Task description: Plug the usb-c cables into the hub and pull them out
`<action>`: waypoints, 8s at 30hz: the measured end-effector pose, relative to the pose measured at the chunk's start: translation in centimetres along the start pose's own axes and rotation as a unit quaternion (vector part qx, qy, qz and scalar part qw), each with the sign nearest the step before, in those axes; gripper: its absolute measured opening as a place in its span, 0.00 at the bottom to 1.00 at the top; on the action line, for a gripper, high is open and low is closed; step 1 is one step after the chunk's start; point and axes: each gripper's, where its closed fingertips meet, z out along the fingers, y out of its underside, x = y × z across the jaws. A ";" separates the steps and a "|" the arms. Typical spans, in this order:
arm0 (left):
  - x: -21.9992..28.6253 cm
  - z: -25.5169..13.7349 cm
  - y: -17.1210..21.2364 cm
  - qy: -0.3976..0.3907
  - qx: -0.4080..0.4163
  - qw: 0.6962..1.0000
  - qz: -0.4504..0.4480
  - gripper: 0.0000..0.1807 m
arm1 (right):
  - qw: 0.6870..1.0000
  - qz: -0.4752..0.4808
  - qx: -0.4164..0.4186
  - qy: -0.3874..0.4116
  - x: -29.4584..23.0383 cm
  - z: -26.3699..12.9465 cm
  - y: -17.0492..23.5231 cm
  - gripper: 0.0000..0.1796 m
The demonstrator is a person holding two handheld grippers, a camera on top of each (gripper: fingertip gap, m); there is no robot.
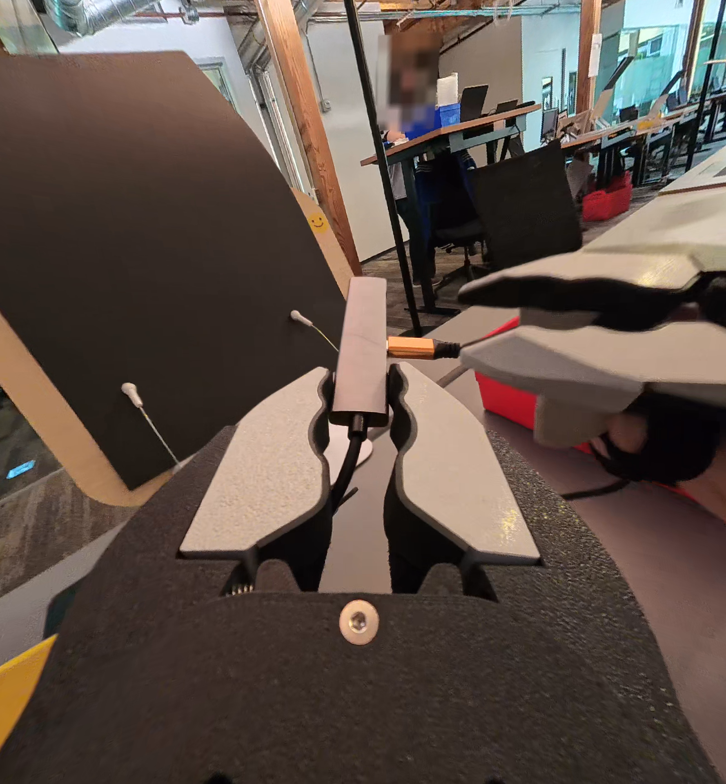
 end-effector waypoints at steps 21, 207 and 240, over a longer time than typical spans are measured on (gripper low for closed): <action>1.3 2.6 3.0 0.014 -0.029 0.999 -0.032 0.14 | 0.999 0.034 -0.033 -0.022 1.3 1.0 4.6 0.07; -10.2 -22.3 23.0 -0.004 -0.729 0.640 -0.243 0.04 | 0.592 0.205 -0.779 -0.024 10.0 -16.9 20.7 0.06; -14.2 -18.8 2.8 -0.002 -0.264 0.948 -0.179 0.09 | 0.670 0.262 -0.692 -0.063 -10.7 -0.4 14.8 0.15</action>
